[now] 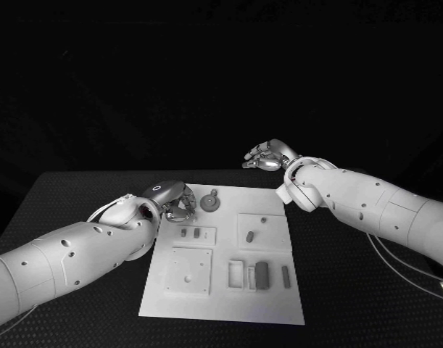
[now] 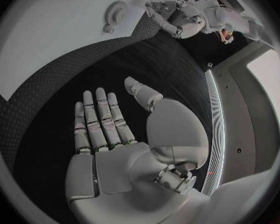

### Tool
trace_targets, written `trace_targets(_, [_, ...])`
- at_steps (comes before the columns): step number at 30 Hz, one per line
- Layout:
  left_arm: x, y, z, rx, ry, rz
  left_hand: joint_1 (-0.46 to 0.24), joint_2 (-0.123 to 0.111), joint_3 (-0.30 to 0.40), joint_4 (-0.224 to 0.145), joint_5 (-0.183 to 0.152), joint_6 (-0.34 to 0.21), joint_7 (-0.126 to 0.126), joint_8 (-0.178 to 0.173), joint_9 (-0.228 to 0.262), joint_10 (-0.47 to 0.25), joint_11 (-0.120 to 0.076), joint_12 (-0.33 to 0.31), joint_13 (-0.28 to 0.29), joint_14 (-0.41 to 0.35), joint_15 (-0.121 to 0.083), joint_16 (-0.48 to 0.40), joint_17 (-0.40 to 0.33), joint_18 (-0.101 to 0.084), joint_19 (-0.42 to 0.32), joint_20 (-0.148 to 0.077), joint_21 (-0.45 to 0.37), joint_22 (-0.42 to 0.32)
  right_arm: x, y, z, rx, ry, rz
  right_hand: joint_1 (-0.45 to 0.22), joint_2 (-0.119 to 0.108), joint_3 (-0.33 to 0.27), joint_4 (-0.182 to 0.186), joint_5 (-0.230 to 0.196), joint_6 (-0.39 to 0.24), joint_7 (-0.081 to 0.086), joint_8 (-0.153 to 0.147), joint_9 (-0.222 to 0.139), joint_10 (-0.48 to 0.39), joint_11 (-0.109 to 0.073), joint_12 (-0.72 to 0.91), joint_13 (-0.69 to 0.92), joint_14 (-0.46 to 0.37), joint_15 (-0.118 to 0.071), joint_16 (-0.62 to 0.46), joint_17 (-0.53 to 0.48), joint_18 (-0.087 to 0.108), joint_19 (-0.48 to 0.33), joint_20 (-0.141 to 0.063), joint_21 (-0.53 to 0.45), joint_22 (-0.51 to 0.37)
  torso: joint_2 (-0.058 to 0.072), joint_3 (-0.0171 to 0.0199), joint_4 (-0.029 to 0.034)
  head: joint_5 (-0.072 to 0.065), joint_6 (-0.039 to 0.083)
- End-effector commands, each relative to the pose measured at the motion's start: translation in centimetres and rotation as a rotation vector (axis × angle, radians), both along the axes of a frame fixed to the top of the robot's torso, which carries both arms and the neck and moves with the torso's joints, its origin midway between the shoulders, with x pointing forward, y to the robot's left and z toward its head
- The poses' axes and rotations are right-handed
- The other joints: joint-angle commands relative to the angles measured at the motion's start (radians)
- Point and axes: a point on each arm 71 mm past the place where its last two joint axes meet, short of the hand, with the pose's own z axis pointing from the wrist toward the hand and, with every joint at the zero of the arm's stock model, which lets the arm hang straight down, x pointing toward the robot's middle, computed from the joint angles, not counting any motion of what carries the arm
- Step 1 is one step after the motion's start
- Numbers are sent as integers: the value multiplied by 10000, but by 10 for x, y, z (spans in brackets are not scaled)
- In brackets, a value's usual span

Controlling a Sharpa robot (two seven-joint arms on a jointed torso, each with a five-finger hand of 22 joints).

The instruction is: Assemble the parts on the task board

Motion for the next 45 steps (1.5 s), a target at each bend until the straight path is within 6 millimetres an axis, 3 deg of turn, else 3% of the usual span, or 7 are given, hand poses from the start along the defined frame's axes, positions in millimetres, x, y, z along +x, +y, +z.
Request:
trace_targets(1, [0,2,-2,94,289,-27,-98,5,58,-14,43,66,0,32,18,49,-4,-1,17,57,-47,40,-14,867,46,-50,43,227,-1,2,0,4,-10,182,-58,-3,-8,7,-15,-53,161,32,-10,9,33,-36,-7,-63,18,-60,12,-145,54,-20,-65,15,5,0,-6,-4,-14])
trace_targets(45, [1,-7,-14,731,596,-279,-120,23,75,-28,46,35,10,9,18,41,0,-61,15,61,-46,53,-42,856,42,-66,54,226,0,3,0,8,-11,188,-59,5,-8,5,-15,-53,160,46,-25,9,33,-36,-7,-62,18,-67,23,-144,70,-20,-105,51,14,7,-15,-18,-76])
